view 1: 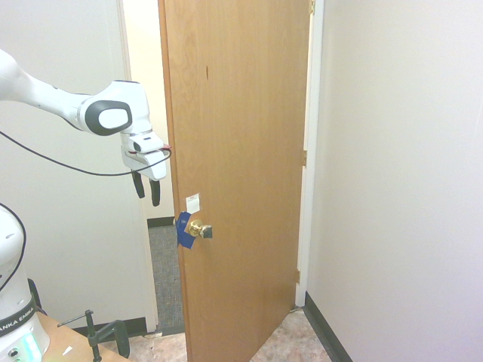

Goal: Close door

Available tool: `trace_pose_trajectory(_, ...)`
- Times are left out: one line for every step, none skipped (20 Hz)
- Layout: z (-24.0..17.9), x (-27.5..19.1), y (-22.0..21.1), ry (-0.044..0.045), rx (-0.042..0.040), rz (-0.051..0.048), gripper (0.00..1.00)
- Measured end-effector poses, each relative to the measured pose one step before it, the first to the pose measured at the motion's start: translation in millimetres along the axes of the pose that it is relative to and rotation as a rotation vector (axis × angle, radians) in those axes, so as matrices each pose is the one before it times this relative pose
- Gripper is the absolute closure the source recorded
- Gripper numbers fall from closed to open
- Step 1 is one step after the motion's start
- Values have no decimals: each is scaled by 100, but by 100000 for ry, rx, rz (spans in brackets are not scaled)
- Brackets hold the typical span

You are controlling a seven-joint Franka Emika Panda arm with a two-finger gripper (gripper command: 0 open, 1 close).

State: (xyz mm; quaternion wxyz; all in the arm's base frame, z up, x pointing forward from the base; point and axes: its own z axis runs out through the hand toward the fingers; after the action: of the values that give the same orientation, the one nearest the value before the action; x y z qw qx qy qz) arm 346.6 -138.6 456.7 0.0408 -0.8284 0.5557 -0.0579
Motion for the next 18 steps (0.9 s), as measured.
trace_pose_trajectory(61, 1106, 379, -364, 37, 1693, 0)
trace_pose_trajectory(5, 1162, 401, -274, 292, 1614, 0)
trace_pose_trajectory(32, 1181, 402, -225, 261, 1502, 0)
trace_pose_trajectory(-13, 1134, 357, -111, 189, 1722, 0)
trace_pose_trajectory(22, 1072, 346, -163, 118, 1459, 0)
trace_pose_trajectory(-83, 1033, 203, -1, 107, 1548, 0)
trace_pose_trajectory(-81, 971, 77, 5, 101, 1331, 0)
trace_pose_trajectory(-82, 910, -28, 91, 6, 1193, 0)
trace_pose_trajectory(8, 765, -129, 21, -71, 1134, 0)
trace_pose_trajectory(106, 696, -158, -119, -170, 972, 0)
trace_pose_trajectory(117, 580, -272, -64, 54, 825, 0)
trace_pose_trajectory(200, 568, -386, 117, 365, 897, 0)
trace_pose_trajectory(244, 479, -508, 146, 484, 811, 0)
trace_pose_trajectory(540, 447, -589, 221, 1066, 1032, 0)
trace_pose_trajectory(830, 269, -655, 28, 1103, 1209, 0)
trace_pose_trajectory(1027, -75, -845, -394, 933, 982, 0)
trace_pose_trajectory(1185, -153, -839, -244, 994, 471, 0)
trace_pose_trajectory(1168, -284, -851, 402, 508, 607, 0)
